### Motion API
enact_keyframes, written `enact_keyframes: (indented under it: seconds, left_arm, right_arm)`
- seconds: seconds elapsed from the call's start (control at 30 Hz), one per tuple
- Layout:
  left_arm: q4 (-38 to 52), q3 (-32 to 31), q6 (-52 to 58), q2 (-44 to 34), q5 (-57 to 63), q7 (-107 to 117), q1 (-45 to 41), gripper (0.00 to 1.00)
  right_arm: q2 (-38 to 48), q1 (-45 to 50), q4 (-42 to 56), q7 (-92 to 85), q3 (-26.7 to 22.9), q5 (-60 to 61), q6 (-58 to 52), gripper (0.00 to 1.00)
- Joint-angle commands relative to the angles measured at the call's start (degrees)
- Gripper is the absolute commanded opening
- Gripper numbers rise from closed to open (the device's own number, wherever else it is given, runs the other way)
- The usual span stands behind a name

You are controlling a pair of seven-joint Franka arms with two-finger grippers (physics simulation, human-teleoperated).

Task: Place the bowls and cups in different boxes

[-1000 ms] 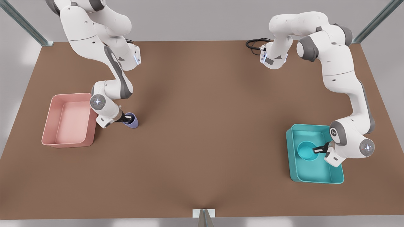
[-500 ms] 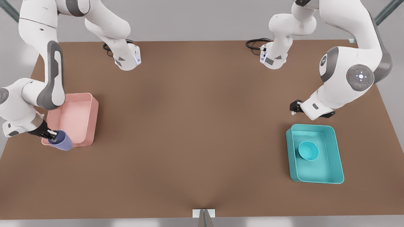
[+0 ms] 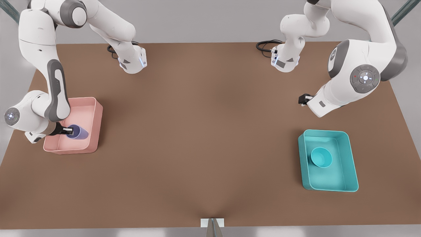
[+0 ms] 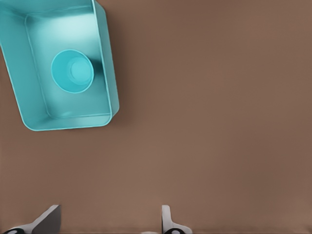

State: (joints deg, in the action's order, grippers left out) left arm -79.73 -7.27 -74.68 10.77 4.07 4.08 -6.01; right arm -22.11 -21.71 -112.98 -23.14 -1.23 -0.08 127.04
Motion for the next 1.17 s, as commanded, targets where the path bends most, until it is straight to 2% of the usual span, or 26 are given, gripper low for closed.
enact_keyframes:
  seconds: [0.0, 0.17, 0.2, 0.23, 0.27, 0.4, 0.53, 0.57, 0.63, 0.73, 0.8, 0.93, 1.13]
  left_arm:
    - [0.0, 0.0, 1.3, 0.0, 0.1, 5.1, 0.0, 1.00]
    - [0.0, 0.0, 1.3, 0.0, 0.1, 5.2, 0.0, 1.00]
    - [0.0, 0.0, 1.2, 0.0, 0.1, 5.2, 0.0, 1.00]
    - [0.0, 0.0, 1.3, 0.0, 0.1, 5.2, 0.0, 1.00]
    - [0.0, 0.0, 1.3, 0.0, 0.1, 5.2, 0.0, 1.00]
    - [0.0, -0.2, 1.6, -0.1, 0.0, 5.2, -0.1, 1.00]
    - [0.1, -1.1, 1.5, 0.0, 0.2, 5.4, 0.2, 1.00]
    - [0.1, -1.1, 1.5, 0.0, 0.1, 5.4, 0.2, 1.00]
    - [0.1, -1.1, 1.4, 0.0, 0.1, 5.4, 0.3, 1.00]
    - [0.1, -1.0, 1.4, 0.0, 0.1, 5.4, 0.3, 1.00]
    - [0.1, -1.0, 1.4, 0.0, 0.1, 5.4, 0.3, 1.00]
    - [0.1, -1.1, 1.5, 0.0, 0.1, 5.4, 0.3, 1.00]
    - [0.1, -1.2, 1.6, 0.0, 0.1, 5.4, 0.3, 1.00]
  right_arm:
    - [-1.4, 0.0, -0.8, -13.0, 0.0, -0.1, 7.8, 0.21]
    - [-3.0, 0.1, -0.5, -12.6, 0.0, 0.6, 9.4, 0.21]
    - [-2.9, 0.2, -0.3, -12.5, 0.0, 0.6, 9.2, 0.30]
    - [-2.9, 0.1, -0.2, -12.5, 0.1, 0.6, 9.2, 0.88]
    - [-3.0, 0.1, -0.1, -12.6, 0.1, 0.6, 8.9, 1.00]
    - [-2.9, 0.3, 1.0, -12.7, 0.2, 0.5, 7.7, 1.00]
    - [0.4, 0.3, 3.6, -13.0, 0.9, 2.1, -1.9, 1.00]
    - [2.2, 0.4, 3.9, -13.7, 1.4, 2.7, -4.9, 1.00]
    - [3.8, 0.7, 11.5, -13.2, 1.8, 3.9, -17.8, 1.00]
    - [4.4, 2.7, 19.5, -5.3, 2.1, 4.0, -23.6, 0.99]
    - [6.8, 7.1, 22.5, 7.1, 2.1, 3.2, -29.8, 1.00]
    - [16.0, 12.3, 24.8, 20.8, 2.2, 1.3, -42.5, 1.00]
    - [17.2, 13.7, 24.1, 24.6, 2.0, 1.8, -43.1, 1.00]
